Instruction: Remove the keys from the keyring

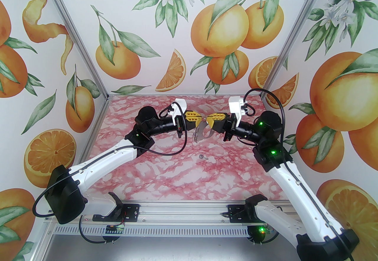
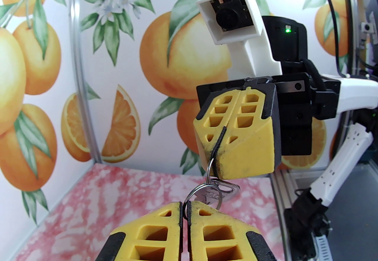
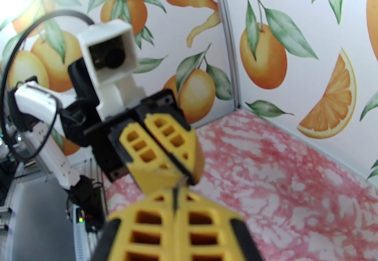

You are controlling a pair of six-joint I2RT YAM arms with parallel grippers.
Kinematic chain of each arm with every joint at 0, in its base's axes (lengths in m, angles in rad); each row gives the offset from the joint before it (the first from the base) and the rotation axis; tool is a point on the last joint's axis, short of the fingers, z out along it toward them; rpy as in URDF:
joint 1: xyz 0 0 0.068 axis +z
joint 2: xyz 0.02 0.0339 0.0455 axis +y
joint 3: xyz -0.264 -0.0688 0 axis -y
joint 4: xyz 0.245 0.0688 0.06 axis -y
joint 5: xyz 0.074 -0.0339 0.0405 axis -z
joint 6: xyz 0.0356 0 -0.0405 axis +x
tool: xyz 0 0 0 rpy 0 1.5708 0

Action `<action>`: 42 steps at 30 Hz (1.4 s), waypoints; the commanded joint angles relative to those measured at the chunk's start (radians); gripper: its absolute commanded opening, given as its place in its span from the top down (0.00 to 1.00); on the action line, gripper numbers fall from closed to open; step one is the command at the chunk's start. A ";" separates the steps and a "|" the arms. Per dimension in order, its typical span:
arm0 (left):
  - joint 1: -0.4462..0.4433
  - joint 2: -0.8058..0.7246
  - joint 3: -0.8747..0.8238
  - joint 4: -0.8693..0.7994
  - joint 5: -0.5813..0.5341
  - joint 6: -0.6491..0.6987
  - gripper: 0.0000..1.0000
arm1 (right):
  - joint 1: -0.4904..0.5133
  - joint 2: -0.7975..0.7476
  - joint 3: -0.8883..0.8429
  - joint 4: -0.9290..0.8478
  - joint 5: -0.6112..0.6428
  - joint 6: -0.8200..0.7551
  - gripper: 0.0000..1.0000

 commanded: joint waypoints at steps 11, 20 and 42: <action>0.016 -0.021 0.027 -0.181 -0.030 0.265 0.69 | -0.006 0.019 0.048 -0.082 -0.008 0.039 1.00; 0.015 0.020 0.058 -0.199 0.100 0.328 0.63 | -0.006 0.030 0.050 -0.095 -0.056 0.042 1.00; 0.007 0.038 0.101 -0.188 0.158 0.302 0.67 | -0.005 0.061 0.087 -0.151 -0.062 -0.036 1.00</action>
